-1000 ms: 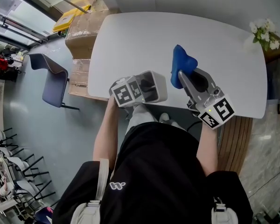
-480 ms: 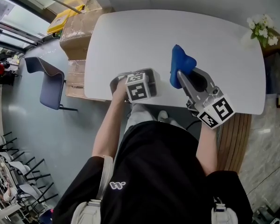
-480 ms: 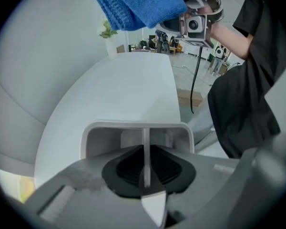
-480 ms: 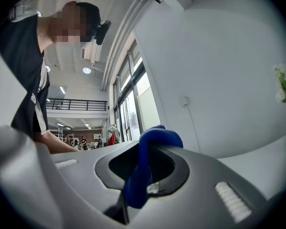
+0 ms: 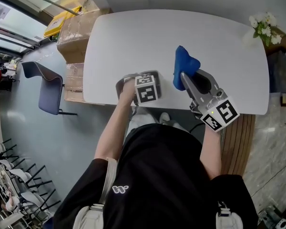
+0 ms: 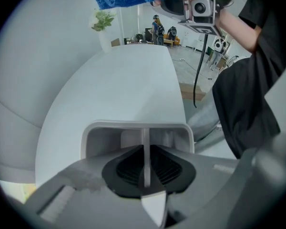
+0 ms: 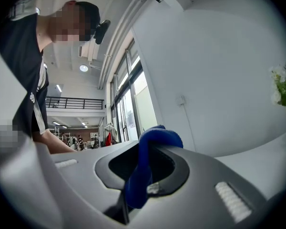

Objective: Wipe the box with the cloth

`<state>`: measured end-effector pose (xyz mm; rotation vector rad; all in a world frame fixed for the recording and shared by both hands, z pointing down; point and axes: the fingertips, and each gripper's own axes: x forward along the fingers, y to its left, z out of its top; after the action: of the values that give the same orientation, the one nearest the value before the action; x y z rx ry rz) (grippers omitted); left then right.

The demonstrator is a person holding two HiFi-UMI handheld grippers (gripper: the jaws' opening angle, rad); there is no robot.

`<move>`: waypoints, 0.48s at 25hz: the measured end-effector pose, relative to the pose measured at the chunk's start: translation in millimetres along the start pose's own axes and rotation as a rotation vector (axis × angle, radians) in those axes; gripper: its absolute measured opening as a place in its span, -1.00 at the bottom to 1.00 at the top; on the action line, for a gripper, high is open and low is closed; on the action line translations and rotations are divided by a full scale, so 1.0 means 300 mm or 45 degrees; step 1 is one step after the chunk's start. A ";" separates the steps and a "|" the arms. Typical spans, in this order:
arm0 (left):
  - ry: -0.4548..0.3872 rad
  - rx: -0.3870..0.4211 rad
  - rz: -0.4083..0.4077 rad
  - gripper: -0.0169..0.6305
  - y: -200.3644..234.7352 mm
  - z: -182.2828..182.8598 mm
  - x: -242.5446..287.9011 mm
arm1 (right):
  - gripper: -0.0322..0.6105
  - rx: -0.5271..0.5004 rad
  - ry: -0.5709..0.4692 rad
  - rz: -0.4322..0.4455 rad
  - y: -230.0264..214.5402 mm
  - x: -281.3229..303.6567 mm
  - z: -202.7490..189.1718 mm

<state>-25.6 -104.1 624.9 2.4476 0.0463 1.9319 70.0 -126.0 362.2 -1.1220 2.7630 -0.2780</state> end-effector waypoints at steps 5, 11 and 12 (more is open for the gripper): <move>0.035 0.013 0.010 -0.79 -0.001 0.008 0.029 | -0.73 -0.009 0.019 -0.045 -0.017 -0.001 -0.008; 0.058 0.036 0.042 -0.79 0.010 0.018 0.043 | -0.73 -0.032 0.047 -0.121 -0.038 0.014 -0.017; 0.054 0.034 0.055 -0.79 0.012 0.019 0.045 | -0.73 -0.033 0.051 -0.129 -0.039 0.016 -0.019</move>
<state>-16.8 -107.0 636.8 2.4441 0.0195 2.0136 73.3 -137.1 370.1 -1.2790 2.7558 -0.2799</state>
